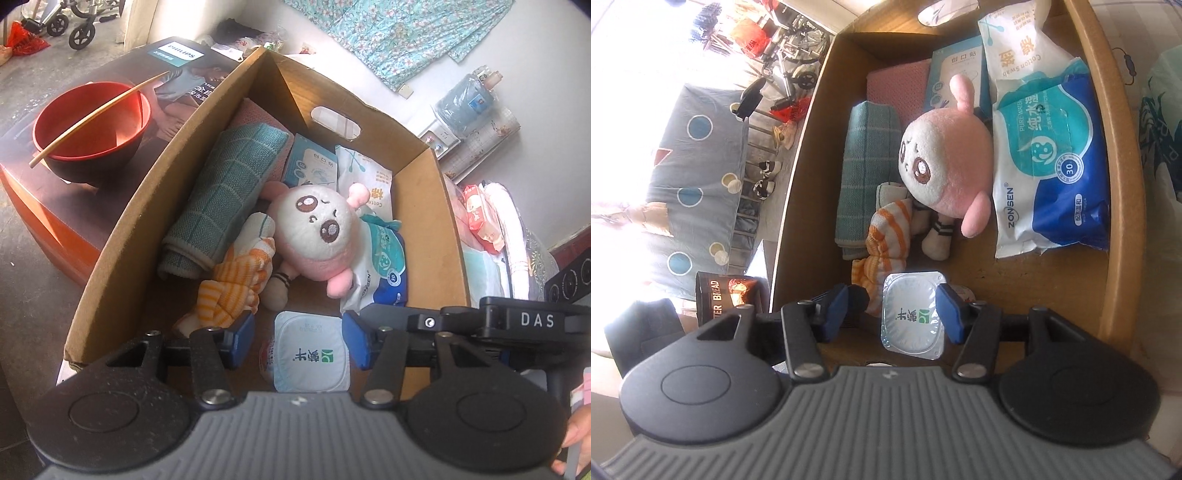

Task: Organize soft objects
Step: 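Open the grippers and move them back toward the pile, then close the right gripper on the green floral scrunchie while the left gripper grasps the gold snack box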

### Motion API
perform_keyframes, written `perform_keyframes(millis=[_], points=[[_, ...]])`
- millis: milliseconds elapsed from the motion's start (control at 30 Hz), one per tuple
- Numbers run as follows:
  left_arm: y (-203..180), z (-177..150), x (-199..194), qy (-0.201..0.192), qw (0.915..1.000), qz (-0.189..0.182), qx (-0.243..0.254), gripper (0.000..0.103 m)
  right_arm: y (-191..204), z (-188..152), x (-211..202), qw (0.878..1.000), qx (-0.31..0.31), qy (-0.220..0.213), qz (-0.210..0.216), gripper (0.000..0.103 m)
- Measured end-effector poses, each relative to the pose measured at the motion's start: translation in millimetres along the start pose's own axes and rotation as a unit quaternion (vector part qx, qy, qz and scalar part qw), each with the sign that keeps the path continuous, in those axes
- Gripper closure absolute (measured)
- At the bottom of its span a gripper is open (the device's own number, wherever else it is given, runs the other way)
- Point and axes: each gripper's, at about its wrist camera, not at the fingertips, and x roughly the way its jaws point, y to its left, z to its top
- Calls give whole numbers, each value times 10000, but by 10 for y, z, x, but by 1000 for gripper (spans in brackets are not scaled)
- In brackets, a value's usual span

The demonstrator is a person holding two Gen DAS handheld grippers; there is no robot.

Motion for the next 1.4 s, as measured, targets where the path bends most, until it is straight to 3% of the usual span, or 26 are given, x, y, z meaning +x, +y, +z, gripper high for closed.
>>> perform_keyframes(millis=[133,267,367,533,667,767,833,933,1067,1167,1267,1400], points=[[-230,-41,-131,-315,9989,52,345,36,-24,-131,-331,9978,-105,-541,359,50],[-543,-78,-192,-632,9946,23,826,18,-197,-372,-775,9891,-75,-1315,659,47],[-916,-106,-156,-778,9870,19,1407,15,-419,-615,-1149,9781,1,-1969,669,45],[-1634,-286,-6,-895,9635,-290,2506,12,-935,-1017,-1847,9514,361,-3053,194,43],[-2217,-664,228,-718,9336,-687,3444,12,-1416,-1262,-2398,9231,604,-3689,-906,43],[-2533,-1037,426,-590,9097,-839,4025,14,-1791,-1352,-2588,9133,800,-3724,-1445,43],[-2666,-1228,554,-505,8973,-865,4299,18,-2011,-1335,-2599,9131,937,-3594,-1682,43],[-2834,-1471,797,-189,8822,-821,4633,34,-2338,-1251,-2460,9166,1074,-3317,-1958,48],[-2888,-1591,963,35,8803,-713,4691,52,-2605,-995,-2257,9203,939,-3041,-2277,54],[-2885,-1604,1021,104,8798,-632,4710,61,-2713,-810,-2118,9221,783,-2844,-2505,67],[-2873,-1624,1011,74,8765,-639,4770,61,-2788,-743,-1977,9259,567,-2596,-2684,85],[-2908,-1684,1031,-13,8647,-598,4987,60,-2662,-860,-1974,9223,224,-2517,-2925,90]])
